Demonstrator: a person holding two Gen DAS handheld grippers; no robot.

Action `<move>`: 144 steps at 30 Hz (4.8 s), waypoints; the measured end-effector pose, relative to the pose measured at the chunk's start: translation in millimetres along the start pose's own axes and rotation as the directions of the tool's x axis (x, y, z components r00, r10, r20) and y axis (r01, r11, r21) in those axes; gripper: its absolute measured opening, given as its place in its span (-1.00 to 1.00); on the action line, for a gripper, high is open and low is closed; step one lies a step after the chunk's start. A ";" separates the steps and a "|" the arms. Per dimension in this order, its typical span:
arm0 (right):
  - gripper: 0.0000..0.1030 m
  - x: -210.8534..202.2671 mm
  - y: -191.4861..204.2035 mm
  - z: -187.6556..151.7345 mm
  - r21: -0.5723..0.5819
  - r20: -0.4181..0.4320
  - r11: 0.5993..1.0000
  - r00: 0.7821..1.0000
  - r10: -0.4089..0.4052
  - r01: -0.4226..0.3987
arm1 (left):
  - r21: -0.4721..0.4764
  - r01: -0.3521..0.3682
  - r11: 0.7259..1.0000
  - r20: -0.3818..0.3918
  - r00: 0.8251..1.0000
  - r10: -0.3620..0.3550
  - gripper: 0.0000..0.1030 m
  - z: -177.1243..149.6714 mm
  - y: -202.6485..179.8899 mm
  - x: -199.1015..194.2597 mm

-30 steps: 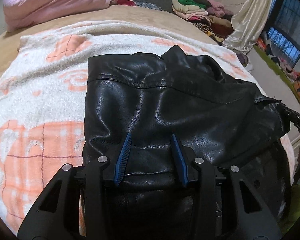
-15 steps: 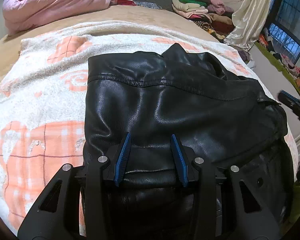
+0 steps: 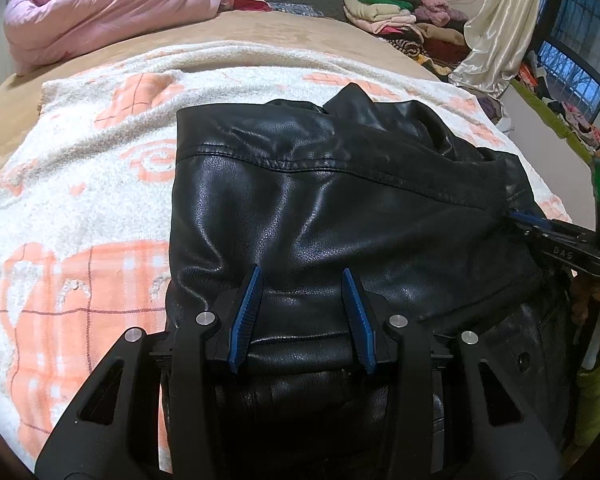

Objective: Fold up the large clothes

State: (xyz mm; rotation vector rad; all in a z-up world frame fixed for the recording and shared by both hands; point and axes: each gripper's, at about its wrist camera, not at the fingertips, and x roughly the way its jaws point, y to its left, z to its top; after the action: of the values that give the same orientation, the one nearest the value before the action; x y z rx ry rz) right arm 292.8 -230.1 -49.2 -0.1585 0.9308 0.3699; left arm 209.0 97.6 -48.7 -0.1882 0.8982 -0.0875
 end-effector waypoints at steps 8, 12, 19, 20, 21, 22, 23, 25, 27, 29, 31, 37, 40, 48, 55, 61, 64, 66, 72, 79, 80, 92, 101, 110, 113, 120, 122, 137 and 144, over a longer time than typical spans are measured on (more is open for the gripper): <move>-0.23 -48.4 5.3 -6.5 0.010 0.143 0.998 0.988 0.060 -0.062 | -0.005 -0.003 1.000 0.044 0.999 0.003 -0.34 4.7 -3.0 -19.7; -0.22 -78.0 2.4 -11.4 0.021 0.213 0.997 0.975 0.069 -0.075 | 0.022 0.002 1.000 0.103 0.995 -0.004 -0.33 8.4 -14.6 -39.5; -0.35 -98.8 14.1 -24.2 -0.038 0.216 0.995 0.972 0.096 -0.090 | 0.121 0.032 0.992 0.083 0.996 -0.042 -0.41 1.8 -46.8 -36.9; -0.35 -99.9 16.6 -27.2 -0.037 0.217 0.995 0.971 0.099 -0.094 | 0.140 0.037 0.990 0.068 0.997 -0.047 -0.60 -0.2 -50.6 -31.9; -0.35 -99.9 16.2 -28.7 -0.035 0.214 0.995 0.971 0.104 -0.099 | 0.154 0.040 0.987 0.041 0.998 -0.047 -0.67 -3.0 -54.4 -24.7; -0.35 -99.3 16.8 -30.8 -0.035 0.210 0.994 0.972 0.108 -0.103 | 0.159 0.037 0.987 0.022 0.999 -0.041 -0.67 -5.2 -56.1 -19.5; -0.35 -97.5 19.1 -32.2 -0.038 0.206 0.994 0.973 0.106 -0.101 | 0.161 0.030 0.987 0.004 1.000 -0.031 -0.67 -7.3 -56.6 -14.5; -0.35 -94.8 27.2 -35.1 -0.059 0.195 0.994 0.976 0.098 -0.088 | 0.141 0.039 0.989 -0.033 0.999 -0.034 -0.67 -9.9 -51.9 -3.5; -0.35 -93.4 34.5 -35.6 -0.078 0.186 0.993 0.977 0.107 -0.094 | 0.109 0.062 0.992 -0.052 0.997 -0.056 -0.67 -10.0 -46.2 1.5; -0.35 -94.4 41.0 -36.5 -0.090 0.186 0.990 0.975 0.125 -0.110 | 0.102 0.072 0.992 -0.055 0.996 -0.067 -0.67 -10.2 -44.4 2.4; -0.35 -93.4 48.2 -37.1 -0.107 0.183 0.989 0.975 0.124 -0.105 | 0.107 0.069 0.992 -0.053 0.997 -0.063 -0.67 -11.3 -44.7 2.9; -0.40 -51.6 27.2 -45.4 -0.024 -0.010 1.000 1.000 -0.011 0.011 | 0.108 0.072 0.992 -0.053 0.996 -0.067 -0.67 -12.0 -44.6 2.4; -0.41 -41.7 15.1 -50.3 0.048 -0.043 0.998 0.998 0.047 -0.045 | 0.107 0.075 0.991 -0.055 0.996 -0.069 -0.67 -11.7 -44.4 3.2; -0.26 -52.6 21.3 -48.2 0.042 -0.007 0.997 0.998 0.058 -0.058 | 0.089 0.089 0.992 -0.061 0.995 -0.083 -0.67 -9.9 -41.9 2.6; 0.27 -72.6 26.3 -43.2 -0.001 0.063 0.997 0.995 0.072 -0.072 | 0.081 0.099 0.992 -0.060 0.994 -0.094 -0.67 -8.7 -40.3 -3.2; 0.62 -81.3 19.0 -42.5 0.028 0.100 0.997 0.993 0.065 -0.068 | 0.071 0.107 0.992 -0.061 0.993 -0.103 -0.67 -7.2 -39.0 -7.2; 0.75 -86.0 14.0 -44.2 0.050 0.120 0.997 0.991 0.052 -0.059 | 0.070 0.113 0.991 -0.062 0.992 -0.109 -0.60 -7.0 -38.7 -9.7; 0.79 -89.0 11.3 -45.7 0.065 0.129 0.996 0.990 0.052 -0.060 | 0.064 0.124 0.990 -0.064 0.991 -0.120 -0.48 -6.6 -38.8 -10.9; 0.88 -93.2 12.7 -47.1 0.076 0.145 0.996 0.989 0.037 -0.049 | 0.068 0.122 0.990 -0.057 0.991 -0.119 -0.24 -6.0 -41.7 -16.9; 0.90 -105.8 12.8 -54.0 0.100 0.177 0.993 0.983 0.049 -0.068 | 0.079 0.086 0.993 -0.026 0.996 -0.084 0.47 -2.8 -43.4 -28.6; 0.90 -109.5 13.8 -54.9 0.099 0.186 0.992 0.981 0.052 -0.072 | 0.081 0.074 0.994 -0.022 0.997 -0.073 0.67 -2.4 -43.6 -29.8; 0.91 -151.0 31.1 -70.7 0.071 0.239 0.994 0.969 0.063 -0.083 | 0.048 0.052 0.997 0.023 0.998 -0.054 0.82 -3.1 -40.4 -57.7; 0.91 -169.8 37.2 -95.0 0.038 0.214 0.996 0.974 0.069 -0.079 | 0.030 0.053 0.998 0.064 0.996 -0.055 0.82 -21.0 -47.9 -91.1; 0.91 -184.2 24.3 -123.6 0.049 0.189 0.997 0.981 0.051 -0.061 | 0.016 0.024 1.000 0.073 0.997 -0.025 0.82 -46.8 -50.7 -109.9; 0.91 -188.3 15.8 -133.4 0.061 0.177 0.997 0.984 0.036 -0.048 | 0.007 0.006 1.000 0.077 0.997 -0.006 0.82 -53.4 -50.5 -114.9; 0.91 -193.6 -0.7 -154.3 0.076 0.136 0.996 0.990 0.029 -0.040 | 0.002 -0.007 1.000 0.047 0.999 0.007 0.82 -71.5 -49.7 -120.0; 0.91 -194.2 -4.3 -161.1 0.077 0.120 0.996 0.992 0.030 -0.039 | -0.001 -0.016 1.000 0.036 0.999 0.016 0.82 -76.9 -47.7 -120.3; 0.91 -195.4 -31.1 -209.0 0.099 -0.005 0.994 0.999 0.042 -0.042 | -0.058 -0.101 0.993 -0.038 0.994 0.099 0.82 -116.0 -8.8 -134.6; 0.91 -191.9 -37.1 -222.2 0.095 -0.057 0.993 0.996 0.069 -0.063 | -0.077 -0.104 0.992 -0.077 0.992 0.098 0.82 -144.5 6.5 -140.1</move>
State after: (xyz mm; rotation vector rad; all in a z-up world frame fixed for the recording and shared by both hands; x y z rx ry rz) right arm 36.0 -375.4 -26.8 -0.0535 1.0129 0.3835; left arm 8.8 107.4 -30.2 -0.2155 0.9835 0.0361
